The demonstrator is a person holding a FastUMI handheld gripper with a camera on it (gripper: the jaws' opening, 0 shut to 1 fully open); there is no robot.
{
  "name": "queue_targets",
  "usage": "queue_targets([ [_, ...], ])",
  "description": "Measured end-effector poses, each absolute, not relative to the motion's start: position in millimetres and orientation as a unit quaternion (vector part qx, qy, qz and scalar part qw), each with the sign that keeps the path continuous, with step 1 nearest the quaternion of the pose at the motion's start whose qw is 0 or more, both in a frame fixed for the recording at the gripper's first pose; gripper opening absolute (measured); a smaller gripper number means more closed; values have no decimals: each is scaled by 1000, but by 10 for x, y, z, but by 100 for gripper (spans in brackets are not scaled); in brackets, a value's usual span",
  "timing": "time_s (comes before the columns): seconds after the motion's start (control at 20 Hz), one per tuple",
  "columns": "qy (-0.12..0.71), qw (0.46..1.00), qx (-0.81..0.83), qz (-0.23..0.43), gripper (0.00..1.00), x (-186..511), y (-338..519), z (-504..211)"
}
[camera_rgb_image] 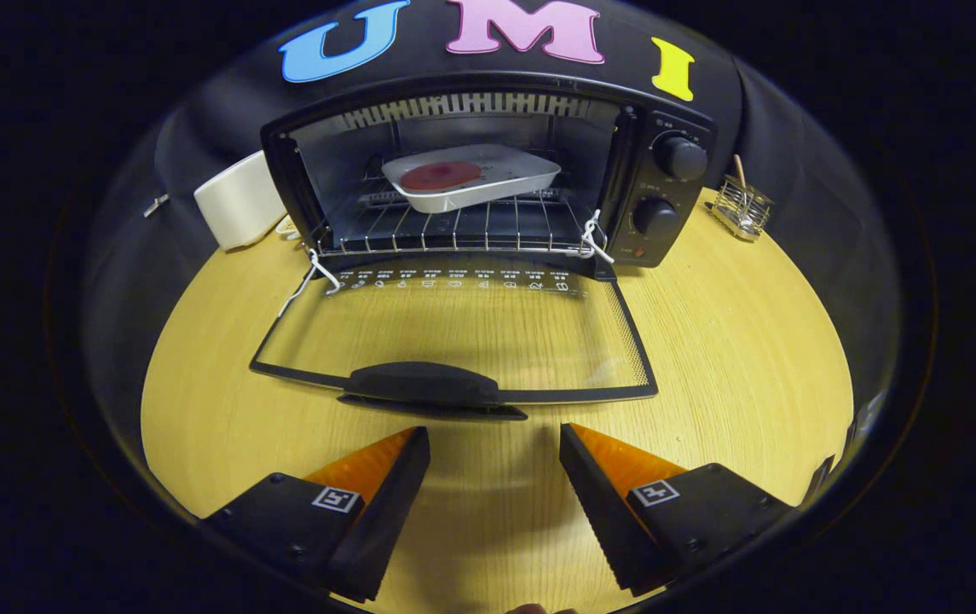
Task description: Open the toaster oven, put the food inside, and close the toaster oven door.
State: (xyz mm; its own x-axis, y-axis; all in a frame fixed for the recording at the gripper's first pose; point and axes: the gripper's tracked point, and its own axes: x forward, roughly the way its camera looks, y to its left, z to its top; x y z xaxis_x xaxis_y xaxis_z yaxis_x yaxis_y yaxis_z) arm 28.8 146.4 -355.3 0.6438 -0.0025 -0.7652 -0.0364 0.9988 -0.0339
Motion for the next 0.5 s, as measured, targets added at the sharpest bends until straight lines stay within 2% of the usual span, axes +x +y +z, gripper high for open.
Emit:
queue_targets([
  [0.5,409,912,-28,15,99,406,1554,-3375],
])
